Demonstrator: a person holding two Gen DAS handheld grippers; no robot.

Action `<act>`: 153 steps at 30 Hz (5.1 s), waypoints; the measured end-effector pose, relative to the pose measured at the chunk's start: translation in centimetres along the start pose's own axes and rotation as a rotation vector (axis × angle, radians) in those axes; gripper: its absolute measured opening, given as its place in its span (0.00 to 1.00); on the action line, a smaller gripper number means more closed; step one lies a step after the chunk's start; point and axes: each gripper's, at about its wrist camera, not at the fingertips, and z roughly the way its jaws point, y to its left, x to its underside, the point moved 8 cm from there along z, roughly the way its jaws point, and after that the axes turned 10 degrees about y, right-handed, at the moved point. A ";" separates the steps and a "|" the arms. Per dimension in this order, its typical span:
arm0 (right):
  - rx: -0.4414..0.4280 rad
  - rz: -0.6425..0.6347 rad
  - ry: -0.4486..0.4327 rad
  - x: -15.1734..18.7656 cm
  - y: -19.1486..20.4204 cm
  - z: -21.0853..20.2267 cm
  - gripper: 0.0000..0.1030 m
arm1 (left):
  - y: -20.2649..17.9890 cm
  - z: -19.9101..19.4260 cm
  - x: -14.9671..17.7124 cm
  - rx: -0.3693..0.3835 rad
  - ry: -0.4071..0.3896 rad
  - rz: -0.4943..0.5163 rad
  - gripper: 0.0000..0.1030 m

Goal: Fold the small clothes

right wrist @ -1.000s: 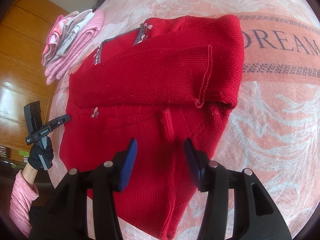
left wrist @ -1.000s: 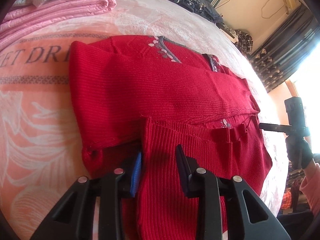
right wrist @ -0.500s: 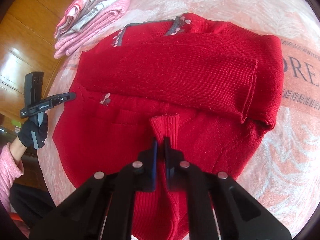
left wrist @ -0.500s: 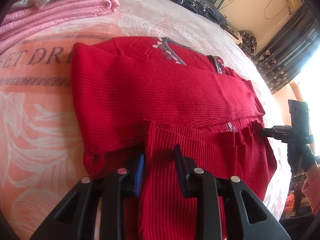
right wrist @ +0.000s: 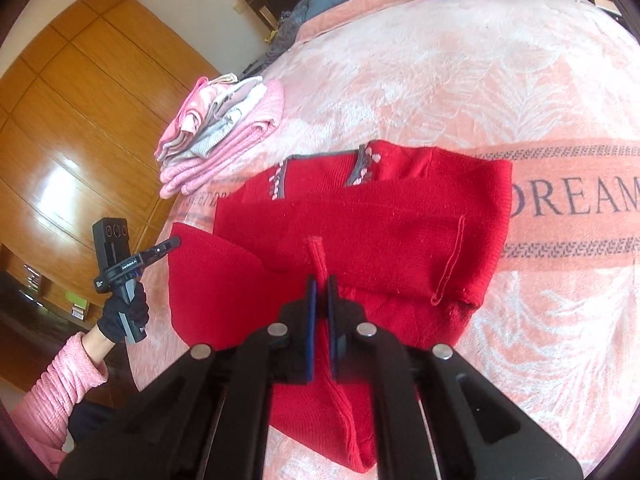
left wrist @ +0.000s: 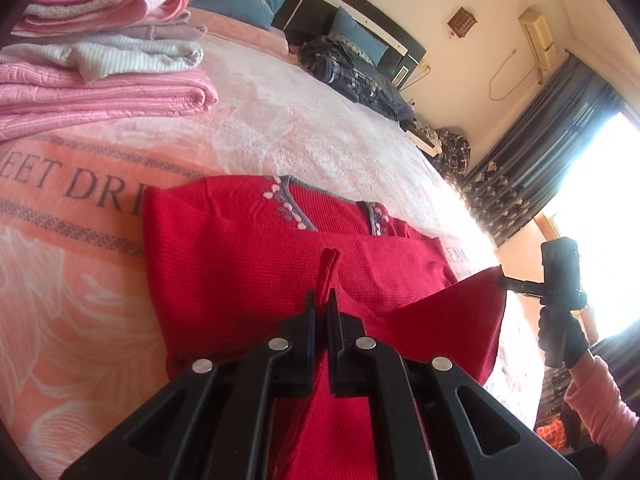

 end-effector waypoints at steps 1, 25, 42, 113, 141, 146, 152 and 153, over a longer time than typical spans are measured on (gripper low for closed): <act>-0.003 0.003 -0.011 -0.3 -0.1 -0.3 0.03 | -0.2 -0.1 -0.4 0.004 -0.010 0.002 0.04; 0.186 0.150 -0.113 -14.1 -9.2 4.2 0.03 | 6.9 6.9 -13.4 -0.077 -0.151 -0.139 0.04; 0.254 0.213 -0.056 -11.7 -11.7 6.3 0.25 | 11.0 7.0 -10.7 -0.247 -0.094 -0.201 0.28; 0.196 0.214 0.144 -1.7 -10.5 7.1 0.04 | 1.4 10.5 -0.3 -0.332 0.111 -0.034 0.78; -0.096 0.251 0.083 -1.4 -11.0 6.2 0.52 | 3.6 8.8 -0.3 -0.334 0.104 -0.098 0.78; -0.038 0.241 0.073 -1.3 -11.3 6.5 0.25 | 3.7 9.0 -0.2 -0.338 0.109 -0.085 0.79; -0.024 0.239 0.071 -1.3 -11.5 6.6 0.23 | 3.6 9.1 0.0 -0.343 0.113 -0.065 0.79; -0.021 0.238 0.071 -1.3 -11.4 6.7 0.23 | 3.6 9.2 0.1 -0.344 0.113 -0.062 0.79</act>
